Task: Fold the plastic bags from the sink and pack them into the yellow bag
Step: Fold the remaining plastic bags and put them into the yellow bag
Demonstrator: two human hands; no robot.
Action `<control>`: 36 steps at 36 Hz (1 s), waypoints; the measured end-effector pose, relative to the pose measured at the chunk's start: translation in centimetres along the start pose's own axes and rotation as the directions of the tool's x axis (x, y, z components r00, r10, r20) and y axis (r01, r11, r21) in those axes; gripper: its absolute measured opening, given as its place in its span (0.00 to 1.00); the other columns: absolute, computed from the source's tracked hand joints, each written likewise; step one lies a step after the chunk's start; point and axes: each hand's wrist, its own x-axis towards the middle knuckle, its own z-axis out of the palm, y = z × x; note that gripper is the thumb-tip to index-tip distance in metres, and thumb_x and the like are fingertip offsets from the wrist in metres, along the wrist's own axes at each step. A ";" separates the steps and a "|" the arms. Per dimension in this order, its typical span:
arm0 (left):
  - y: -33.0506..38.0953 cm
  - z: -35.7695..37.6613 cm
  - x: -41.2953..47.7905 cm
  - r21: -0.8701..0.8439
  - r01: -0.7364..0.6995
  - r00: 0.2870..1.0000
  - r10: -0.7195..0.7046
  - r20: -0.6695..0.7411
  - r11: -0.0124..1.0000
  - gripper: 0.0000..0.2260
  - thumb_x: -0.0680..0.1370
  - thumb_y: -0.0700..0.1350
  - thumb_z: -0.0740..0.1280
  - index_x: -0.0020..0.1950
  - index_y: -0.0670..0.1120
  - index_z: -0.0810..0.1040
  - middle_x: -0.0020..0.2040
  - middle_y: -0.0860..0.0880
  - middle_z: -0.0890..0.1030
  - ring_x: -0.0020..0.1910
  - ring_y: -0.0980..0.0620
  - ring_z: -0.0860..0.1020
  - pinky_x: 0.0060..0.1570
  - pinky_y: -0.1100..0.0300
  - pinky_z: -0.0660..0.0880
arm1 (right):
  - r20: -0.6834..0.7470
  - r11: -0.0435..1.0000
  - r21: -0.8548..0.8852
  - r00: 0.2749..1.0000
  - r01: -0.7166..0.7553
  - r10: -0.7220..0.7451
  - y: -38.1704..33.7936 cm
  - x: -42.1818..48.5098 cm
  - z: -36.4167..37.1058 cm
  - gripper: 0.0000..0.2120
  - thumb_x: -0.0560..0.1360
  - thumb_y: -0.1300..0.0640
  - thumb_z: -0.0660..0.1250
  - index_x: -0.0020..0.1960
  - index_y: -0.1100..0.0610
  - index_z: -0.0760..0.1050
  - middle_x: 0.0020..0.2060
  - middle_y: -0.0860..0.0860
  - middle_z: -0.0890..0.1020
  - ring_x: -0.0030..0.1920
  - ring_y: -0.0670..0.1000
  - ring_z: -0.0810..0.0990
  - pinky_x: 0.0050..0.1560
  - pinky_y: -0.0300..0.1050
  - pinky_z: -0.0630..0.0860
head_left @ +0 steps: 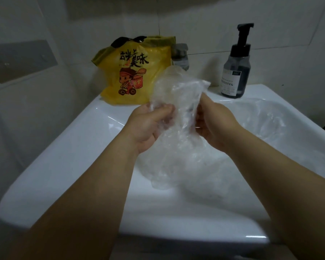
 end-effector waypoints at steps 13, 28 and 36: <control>-0.1 0.0 -0.3 0.225 -0.045 0.987 0.079 -0.142 0.973 0.14 0.71 0.44 0.76 0.56 0.45 0.82 0.51 0.45 0.85 0.54 0.45 0.82 0.62 0.42 0.74 | 0.059 0.897 -0.311 0.949 0.314 -0.311 0.4 -0.5 -0.2 0.05 0.75 0.52 0.70 0.49 0.51 0.79 0.42 0.42 0.80 0.41 0.37 0.78 0.40 0.29 0.73; 1.1 0.4 -0.9 0.058 0.096 0.987 -0.087 -0.136 0.994 0.12 0.79 0.42 0.65 0.35 0.48 0.73 0.19 0.56 0.69 0.16 0.60 0.65 0.17 0.70 0.57 | -0.186 0.920 0.344 0.974 0.188 -0.130 -1.7 -1.7 -0.3 0.10 0.79 0.57 0.62 0.39 0.52 0.73 0.35 0.45 0.79 0.37 0.46 0.79 0.53 0.48 0.76; 0.3 -0.3 0.0 0.168 0.068 0.986 -0.040 -0.164 0.983 0.06 0.79 0.47 0.67 0.43 0.48 0.77 0.35 0.53 0.78 0.33 0.57 0.76 0.33 0.65 0.71 | -0.163 0.937 0.306 0.979 0.167 -0.122 -1.3 -1.1 -0.6 0.19 0.81 0.44 0.56 0.39 0.52 0.77 0.31 0.44 0.84 0.42 0.48 0.82 0.54 0.51 0.78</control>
